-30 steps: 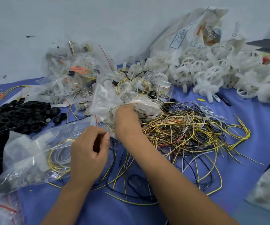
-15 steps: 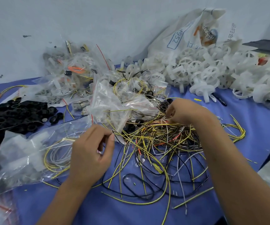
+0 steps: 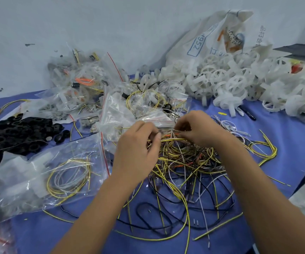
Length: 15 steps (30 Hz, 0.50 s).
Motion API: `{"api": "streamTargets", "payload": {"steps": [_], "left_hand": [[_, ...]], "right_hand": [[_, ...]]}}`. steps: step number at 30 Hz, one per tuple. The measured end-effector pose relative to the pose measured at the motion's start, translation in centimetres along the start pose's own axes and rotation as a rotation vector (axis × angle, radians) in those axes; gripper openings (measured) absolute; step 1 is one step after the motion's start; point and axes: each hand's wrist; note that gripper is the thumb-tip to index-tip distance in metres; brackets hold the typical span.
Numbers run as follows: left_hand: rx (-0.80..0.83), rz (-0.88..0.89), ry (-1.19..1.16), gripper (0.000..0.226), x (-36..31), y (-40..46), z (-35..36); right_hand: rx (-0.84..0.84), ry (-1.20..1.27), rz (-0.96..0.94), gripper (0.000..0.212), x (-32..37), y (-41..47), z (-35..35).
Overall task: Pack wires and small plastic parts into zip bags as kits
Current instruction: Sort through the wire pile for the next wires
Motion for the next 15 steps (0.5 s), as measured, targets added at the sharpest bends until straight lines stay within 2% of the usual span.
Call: {"api": "streamTargets", "payload": {"steps": [1, 5, 8, 12, 15], "left_hand": [[0.023, -0.029, 0.012, 0.006, -0.2, 0.5, 0.6], [0.195, -0.105, 0.028, 0.033, -0.2, 2.2, 2.3], [0.286, -0.219, -0.096, 0.027, 0.4, 2.6, 2.6], [0.289, -0.305, -0.060, 0.027, 1.5, 2.1, 2.7], [0.293, -0.331, -0.036, 0.029, 2.2, 1.5, 2.8]], "right_hand": [[-0.049, 0.042, -0.038, 0.011, 0.2, -0.1, -0.3], [-0.168, 0.238, -0.134, 0.009, 0.9, -0.1, -1.4], [-0.192, 0.252, -0.124, 0.011, 0.8, 0.2, -1.0], [-0.146, 0.171, -0.035, 0.011, -0.4, 0.2, 0.2], [-0.177, 0.177, -0.001, 0.010, -1.2, 0.1, 0.9]]}}
Point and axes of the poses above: each hand's wrist, its own y-axis towards the middle knuckle, its own z-axis out of the palm, x = y × z, and after that the axes turned 11 degrees about -z, right-handed
